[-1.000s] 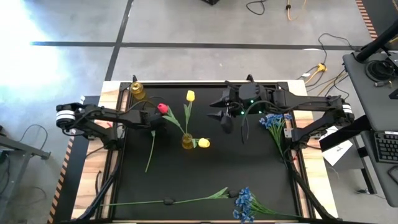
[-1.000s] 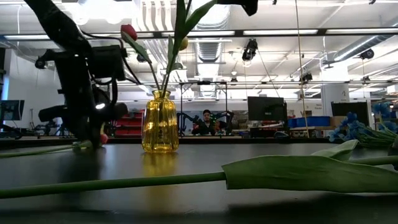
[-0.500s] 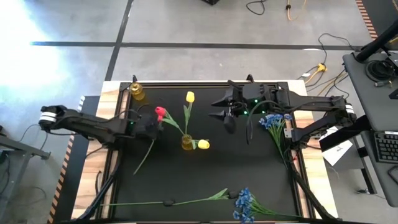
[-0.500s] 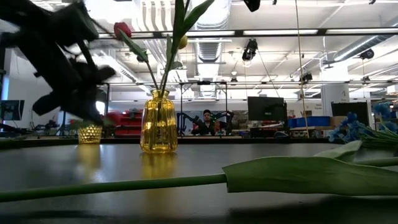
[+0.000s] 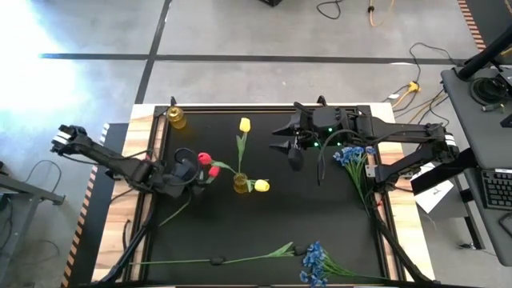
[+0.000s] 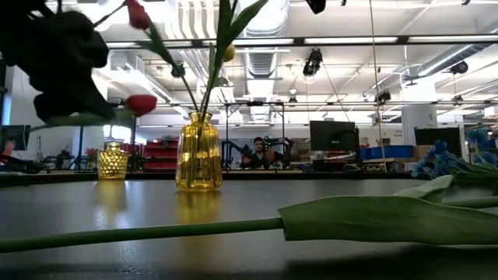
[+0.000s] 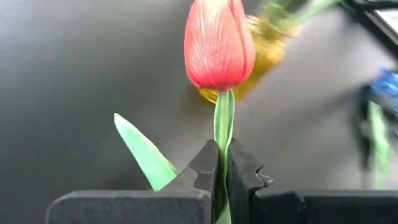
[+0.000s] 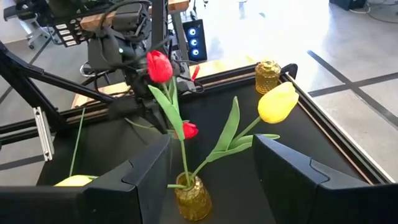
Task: Sort flowers into vase by color
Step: Put the red tulip into the bottom vase
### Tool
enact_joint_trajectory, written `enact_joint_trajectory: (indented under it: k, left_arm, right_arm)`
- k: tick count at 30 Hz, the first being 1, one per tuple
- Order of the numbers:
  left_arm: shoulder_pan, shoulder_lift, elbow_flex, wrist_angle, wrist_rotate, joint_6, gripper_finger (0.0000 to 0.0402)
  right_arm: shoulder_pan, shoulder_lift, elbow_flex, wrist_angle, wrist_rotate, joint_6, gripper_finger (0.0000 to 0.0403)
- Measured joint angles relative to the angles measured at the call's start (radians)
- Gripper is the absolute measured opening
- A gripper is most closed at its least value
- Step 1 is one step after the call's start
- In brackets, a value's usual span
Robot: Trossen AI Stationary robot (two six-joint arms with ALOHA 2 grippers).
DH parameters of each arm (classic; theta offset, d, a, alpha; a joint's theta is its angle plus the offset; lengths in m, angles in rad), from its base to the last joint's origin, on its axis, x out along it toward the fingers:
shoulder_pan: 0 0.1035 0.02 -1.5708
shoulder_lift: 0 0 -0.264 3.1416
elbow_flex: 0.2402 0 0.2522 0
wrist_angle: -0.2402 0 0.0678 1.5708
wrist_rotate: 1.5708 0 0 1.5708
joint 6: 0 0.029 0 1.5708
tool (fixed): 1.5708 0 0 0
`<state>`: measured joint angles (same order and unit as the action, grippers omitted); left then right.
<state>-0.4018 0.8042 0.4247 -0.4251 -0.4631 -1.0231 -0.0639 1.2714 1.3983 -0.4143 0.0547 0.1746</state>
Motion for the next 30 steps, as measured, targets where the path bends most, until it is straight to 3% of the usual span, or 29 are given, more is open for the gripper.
enact_joint_trajectory:
  k: [9, 12, 14, 17, 20, 24, 30]
  left_arm:
    - [-0.065, -0.061, 0.138, -0.174, 0.15, 0.156, 0.0]
    - [-0.068, -0.08, 0.204, -0.163, 0.243, 0.227, 0.0]
    - [-0.069, -0.083, 0.239, -0.143, 0.294, 0.303, 0.0]
    - [-0.069, -0.082, 0.272, -0.098, 0.29, 0.491, 0.0]
    - [-0.066, -0.073, 0.279, 0.052, 0.198, 0.69, 0.0]
    - [-0.051, -0.045, 0.227, 0.394, 0.025, 0.9, 0.0]
    - [0.02, 0.056, 0.125, 0.913, 0.03, 1.024, 0.0]
  right_arm:
    - [0.0, -0.002, 0.0, 0.001, 0.0, 0.008, 0.0215]
    - [0.0, -0.002, 0.0, 0.001, 0.0, 0.008, 0.0215]
    - [0.0, -0.002, 0.0, 0.002, 0.0, 0.004, 0.0215]
    - [0.0, -0.002, 0.0, 0.009, 0.0, -0.004, 0.0215]
    - [0.0, -0.002, 0.0, 0.009, 0.0, -0.003, 0.0215]
    - [0.0, -0.002, 0.0, 0.009, 0.0, -0.002, 0.0215]
    - [0.0, -0.002, 0.0, 0.01, 0.0, -0.003, 0.0215]
